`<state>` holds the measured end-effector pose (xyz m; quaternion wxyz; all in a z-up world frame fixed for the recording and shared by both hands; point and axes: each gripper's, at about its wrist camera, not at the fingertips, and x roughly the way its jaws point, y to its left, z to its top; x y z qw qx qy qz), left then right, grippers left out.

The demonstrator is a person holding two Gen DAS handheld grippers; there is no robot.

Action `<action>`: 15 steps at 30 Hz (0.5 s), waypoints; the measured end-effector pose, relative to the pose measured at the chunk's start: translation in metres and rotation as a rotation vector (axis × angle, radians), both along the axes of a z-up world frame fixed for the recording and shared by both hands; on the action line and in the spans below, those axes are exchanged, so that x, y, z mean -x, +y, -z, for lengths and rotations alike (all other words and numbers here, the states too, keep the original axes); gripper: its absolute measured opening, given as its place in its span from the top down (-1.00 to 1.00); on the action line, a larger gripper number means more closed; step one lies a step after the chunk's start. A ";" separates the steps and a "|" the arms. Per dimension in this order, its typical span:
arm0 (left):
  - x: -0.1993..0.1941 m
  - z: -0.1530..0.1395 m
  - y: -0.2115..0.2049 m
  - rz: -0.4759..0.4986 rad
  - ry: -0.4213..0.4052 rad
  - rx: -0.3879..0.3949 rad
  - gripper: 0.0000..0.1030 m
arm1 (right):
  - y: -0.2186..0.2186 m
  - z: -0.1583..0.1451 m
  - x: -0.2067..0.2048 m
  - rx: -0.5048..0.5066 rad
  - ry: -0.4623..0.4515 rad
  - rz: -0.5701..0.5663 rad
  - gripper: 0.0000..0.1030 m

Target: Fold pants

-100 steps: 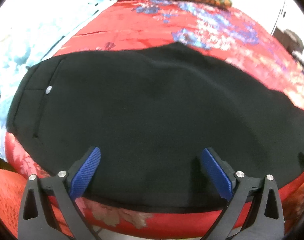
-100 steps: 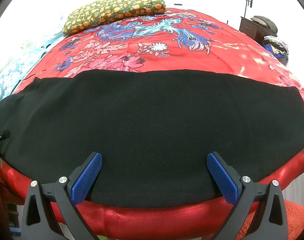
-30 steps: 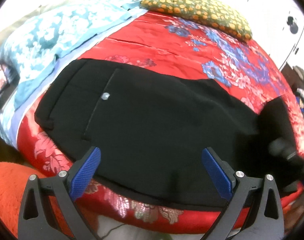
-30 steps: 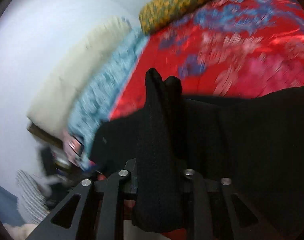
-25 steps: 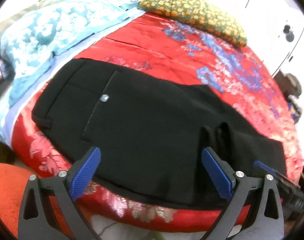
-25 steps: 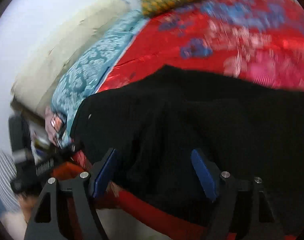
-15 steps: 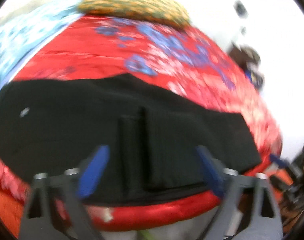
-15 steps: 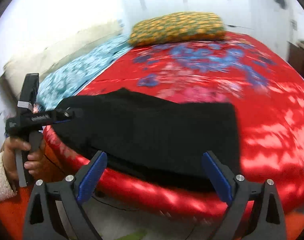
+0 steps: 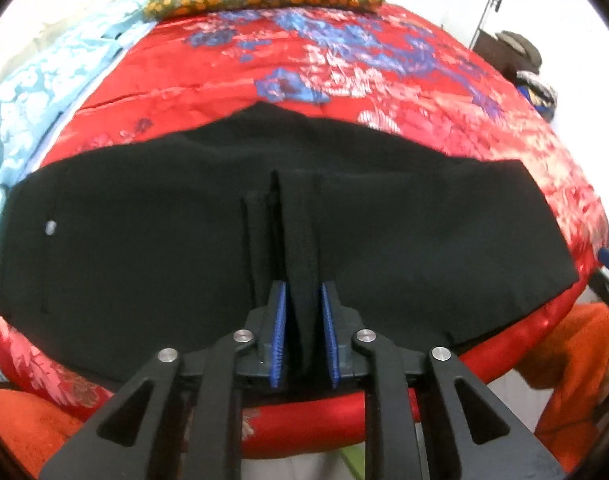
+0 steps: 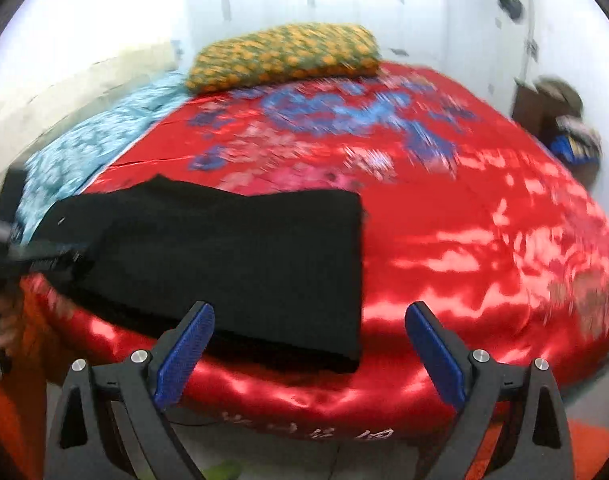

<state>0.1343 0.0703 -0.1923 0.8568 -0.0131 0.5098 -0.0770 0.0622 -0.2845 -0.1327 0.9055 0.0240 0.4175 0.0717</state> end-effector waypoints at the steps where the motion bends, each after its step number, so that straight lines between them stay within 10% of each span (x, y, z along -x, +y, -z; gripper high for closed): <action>1: 0.001 -0.001 0.000 -0.006 0.001 0.001 0.46 | -0.007 0.006 -0.005 -0.005 0.019 0.037 -0.86; 6: 0.014 -0.021 0.013 -0.073 -0.114 -0.001 -0.38 | -0.035 -0.001 -0.006 -0.095 -0.023 0.149 -0.86; 10: 0.001 -0.009 0.015 -0.098 -0.071 -0.022 -0.41 | -0.019 0.004 -0.019 -0.001 -0.035 0.068 -0.86; 15: -0.007 0.021 0.007 -0.084 0.013 -0.136 -0.32 | -0.004 0.059 -0.036 0.117 0.203 0.028 -0.87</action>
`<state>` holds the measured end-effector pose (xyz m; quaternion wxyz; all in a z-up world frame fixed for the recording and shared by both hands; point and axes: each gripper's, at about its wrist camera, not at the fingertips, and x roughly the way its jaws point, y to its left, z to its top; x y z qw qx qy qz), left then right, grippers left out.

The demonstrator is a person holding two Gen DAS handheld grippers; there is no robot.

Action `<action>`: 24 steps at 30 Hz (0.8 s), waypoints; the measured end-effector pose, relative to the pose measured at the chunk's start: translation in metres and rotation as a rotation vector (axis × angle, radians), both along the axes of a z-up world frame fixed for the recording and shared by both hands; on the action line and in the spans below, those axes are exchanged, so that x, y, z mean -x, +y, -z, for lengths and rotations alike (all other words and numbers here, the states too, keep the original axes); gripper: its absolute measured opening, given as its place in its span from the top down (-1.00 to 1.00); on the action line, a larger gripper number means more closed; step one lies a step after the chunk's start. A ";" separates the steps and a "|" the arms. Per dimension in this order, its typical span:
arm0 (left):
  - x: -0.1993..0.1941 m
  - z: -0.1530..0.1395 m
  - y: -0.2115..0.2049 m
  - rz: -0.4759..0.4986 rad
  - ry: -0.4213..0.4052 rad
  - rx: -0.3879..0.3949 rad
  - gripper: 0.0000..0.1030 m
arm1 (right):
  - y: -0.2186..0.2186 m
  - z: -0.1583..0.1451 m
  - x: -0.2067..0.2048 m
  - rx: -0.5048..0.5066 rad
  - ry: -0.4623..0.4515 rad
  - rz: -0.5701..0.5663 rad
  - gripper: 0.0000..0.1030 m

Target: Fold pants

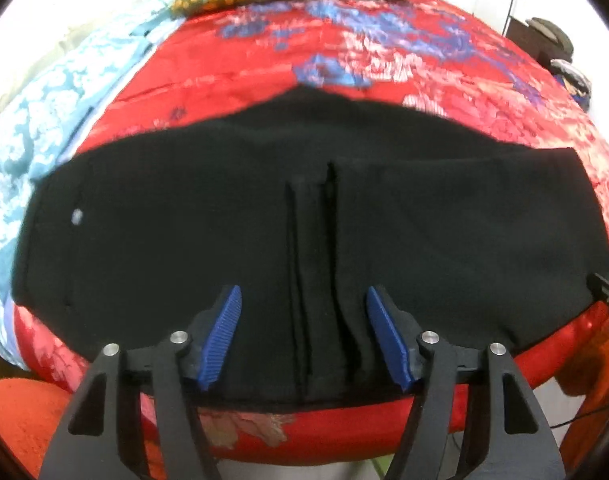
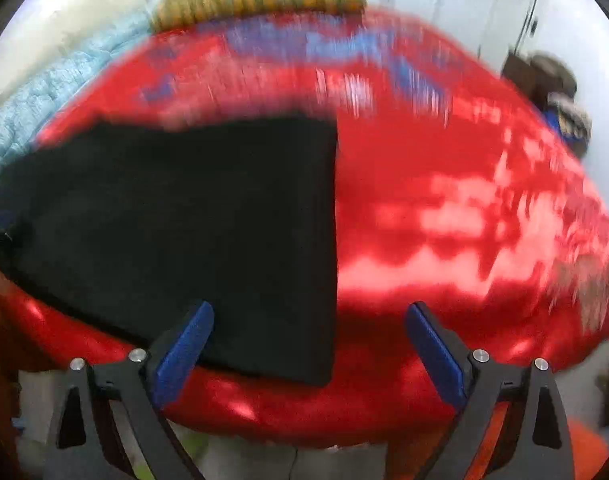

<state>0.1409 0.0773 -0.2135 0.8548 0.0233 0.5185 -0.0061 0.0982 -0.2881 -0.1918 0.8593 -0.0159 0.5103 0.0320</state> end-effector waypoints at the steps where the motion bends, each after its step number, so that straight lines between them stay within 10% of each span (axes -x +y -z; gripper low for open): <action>1: 0.000 -0.001 0.001 -0.006 -0.006 0.007 -0.32 | -0.011 0.001 0.002 -0.073 0.001 0.052 -0.93; 6: 0.003 -0.011 0.007 -0.032 -0.019 0.024 -0.42 | -0.025 -0.002 0.004 -0.138 0.024 0.084 -0.94; 15: 0.027 -0.064 0.008 -0.041 -0.301 0.140 -0.65 | -0.019 -0.079 0.011 -0.233 -0.308 0.027 -0.94; 24: -0.003 0.003 -0.021 0.062 -0.035 0.103 -0.64 | 0.020 -0.015 -0.059 -0.185 -0.025 -0.083 -0.94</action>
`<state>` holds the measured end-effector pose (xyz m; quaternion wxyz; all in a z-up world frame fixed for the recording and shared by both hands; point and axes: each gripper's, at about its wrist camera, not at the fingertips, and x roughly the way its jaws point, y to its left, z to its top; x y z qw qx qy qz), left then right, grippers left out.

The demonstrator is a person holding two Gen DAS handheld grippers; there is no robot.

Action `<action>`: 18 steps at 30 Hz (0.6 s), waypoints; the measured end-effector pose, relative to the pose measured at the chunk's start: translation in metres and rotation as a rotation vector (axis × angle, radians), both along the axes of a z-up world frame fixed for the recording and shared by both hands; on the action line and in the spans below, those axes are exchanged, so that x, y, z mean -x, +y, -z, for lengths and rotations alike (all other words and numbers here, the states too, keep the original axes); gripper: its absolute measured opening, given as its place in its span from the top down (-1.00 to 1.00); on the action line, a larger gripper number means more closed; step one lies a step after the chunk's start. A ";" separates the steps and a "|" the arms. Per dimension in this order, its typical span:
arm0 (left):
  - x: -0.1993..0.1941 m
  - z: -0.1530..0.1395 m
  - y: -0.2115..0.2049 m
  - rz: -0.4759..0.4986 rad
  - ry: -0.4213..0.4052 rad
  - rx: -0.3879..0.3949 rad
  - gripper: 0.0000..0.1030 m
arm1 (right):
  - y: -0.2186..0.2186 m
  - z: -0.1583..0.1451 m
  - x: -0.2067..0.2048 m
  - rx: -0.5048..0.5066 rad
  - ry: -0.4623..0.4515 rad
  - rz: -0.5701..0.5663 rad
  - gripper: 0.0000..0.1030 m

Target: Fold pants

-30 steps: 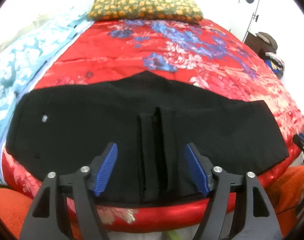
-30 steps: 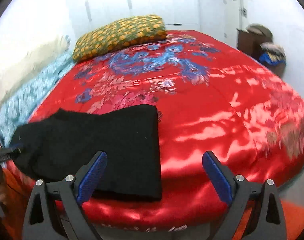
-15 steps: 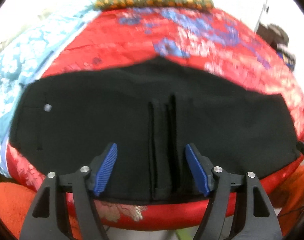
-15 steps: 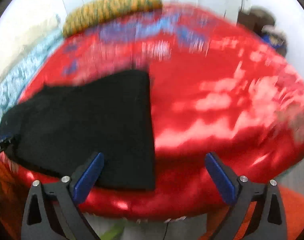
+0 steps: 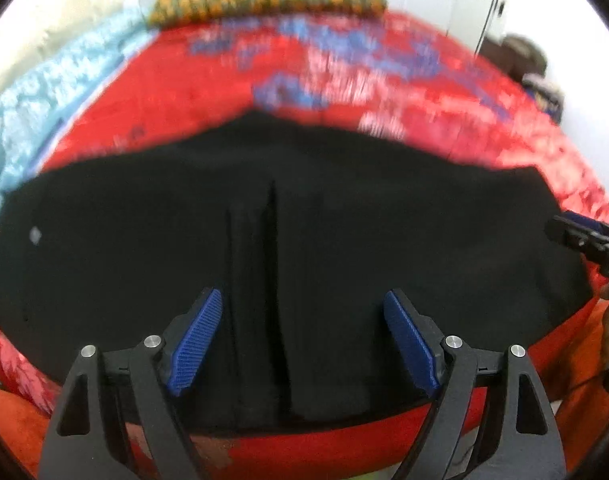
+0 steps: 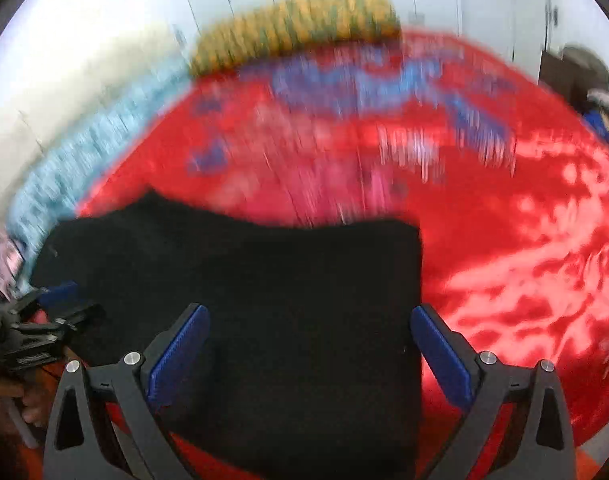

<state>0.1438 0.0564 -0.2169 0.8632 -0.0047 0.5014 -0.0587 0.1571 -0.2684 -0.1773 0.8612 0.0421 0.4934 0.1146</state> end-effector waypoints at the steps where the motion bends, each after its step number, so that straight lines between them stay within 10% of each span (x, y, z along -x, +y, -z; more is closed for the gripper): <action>1: -0.001 0.005 0.003 -0.006 0.015 0.015 -0.64 | 0.001 0.010 -0.002 0.030 0.053 0.011 -0.94; 11: -0.003 0.004 0.006 -0.032 0.019 0.016 -0.68 | 0.001 -0.049 0.058 -0.016 -0.170 0.067 -0.99; 18: -0.003 0.005 0.004 -0.022 0.030 0.006 -0.75 | 0.041 -0.010 0.069 0.054 -0.051 -0.034 -1.00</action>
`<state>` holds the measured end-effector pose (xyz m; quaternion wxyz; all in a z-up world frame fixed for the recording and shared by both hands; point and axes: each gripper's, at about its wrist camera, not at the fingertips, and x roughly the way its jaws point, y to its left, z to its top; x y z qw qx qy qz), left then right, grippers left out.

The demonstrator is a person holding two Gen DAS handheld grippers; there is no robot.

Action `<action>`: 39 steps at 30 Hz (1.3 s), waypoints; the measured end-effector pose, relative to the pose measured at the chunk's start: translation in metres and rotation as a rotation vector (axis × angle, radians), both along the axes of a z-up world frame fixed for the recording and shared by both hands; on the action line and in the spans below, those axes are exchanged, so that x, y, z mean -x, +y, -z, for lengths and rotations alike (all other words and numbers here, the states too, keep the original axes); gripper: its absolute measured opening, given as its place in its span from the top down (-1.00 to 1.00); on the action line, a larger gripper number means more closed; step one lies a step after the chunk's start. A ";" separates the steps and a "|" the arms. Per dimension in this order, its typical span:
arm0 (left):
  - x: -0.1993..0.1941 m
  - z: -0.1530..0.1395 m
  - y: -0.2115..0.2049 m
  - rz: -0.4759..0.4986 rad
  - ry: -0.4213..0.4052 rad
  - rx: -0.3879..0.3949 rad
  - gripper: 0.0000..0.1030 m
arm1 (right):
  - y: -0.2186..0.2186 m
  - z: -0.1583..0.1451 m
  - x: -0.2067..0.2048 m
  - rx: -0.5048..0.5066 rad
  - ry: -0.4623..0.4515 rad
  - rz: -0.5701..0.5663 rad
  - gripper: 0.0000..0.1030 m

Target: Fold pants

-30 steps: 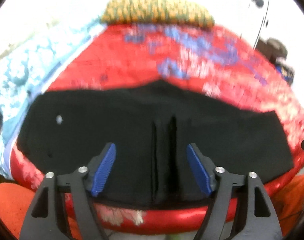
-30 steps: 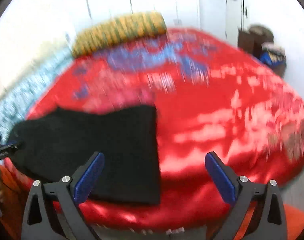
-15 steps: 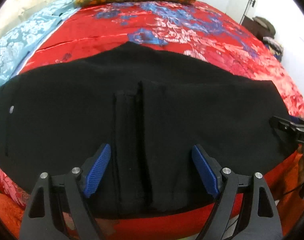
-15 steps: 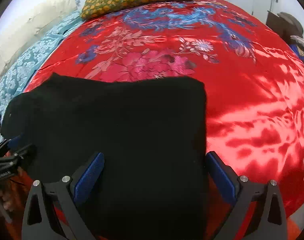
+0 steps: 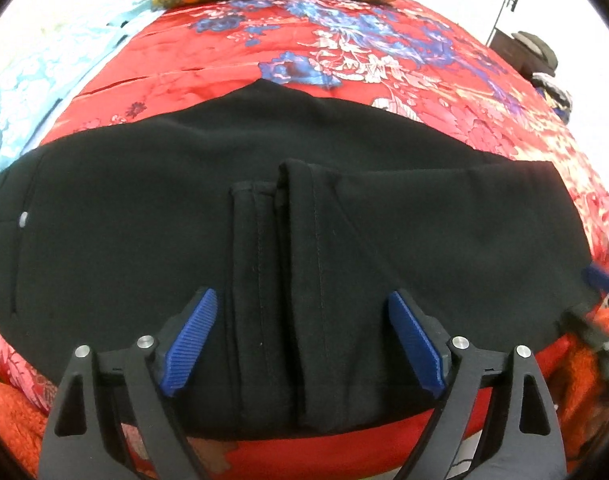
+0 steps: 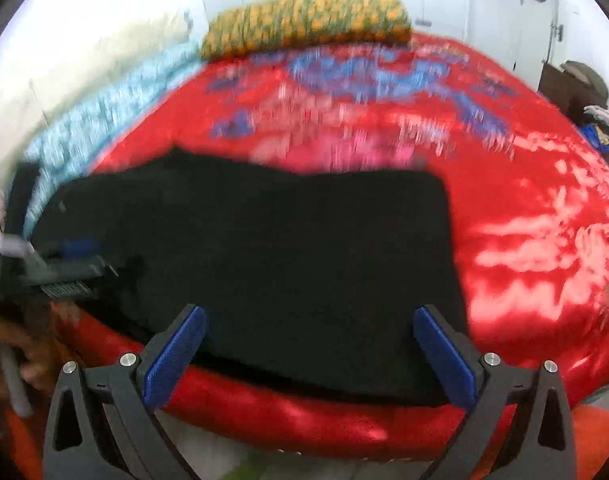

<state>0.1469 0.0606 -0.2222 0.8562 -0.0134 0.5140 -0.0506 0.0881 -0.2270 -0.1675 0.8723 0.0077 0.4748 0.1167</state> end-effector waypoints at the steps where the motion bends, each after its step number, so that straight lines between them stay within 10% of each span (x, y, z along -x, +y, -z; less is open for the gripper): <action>1: -0.001 0.000 -0.001 0.005 0.003 0.000 -0.79 | 0.002 0.013 -0.001 0.025 0.051 -0.006 -1.00; 14: 0.012 -0.044 0.032 -0.105 -0.148 0.077 -0.82 | -0.005 -0.024 0.016 0.086 -0.142 0.033 -1.00; 39: 0.017 -0.047 0.071 -0.262 -0.149 -0.062 -0.82 | -0.020 -0.032 0.021 0.141 -0.168 0.117 -1.00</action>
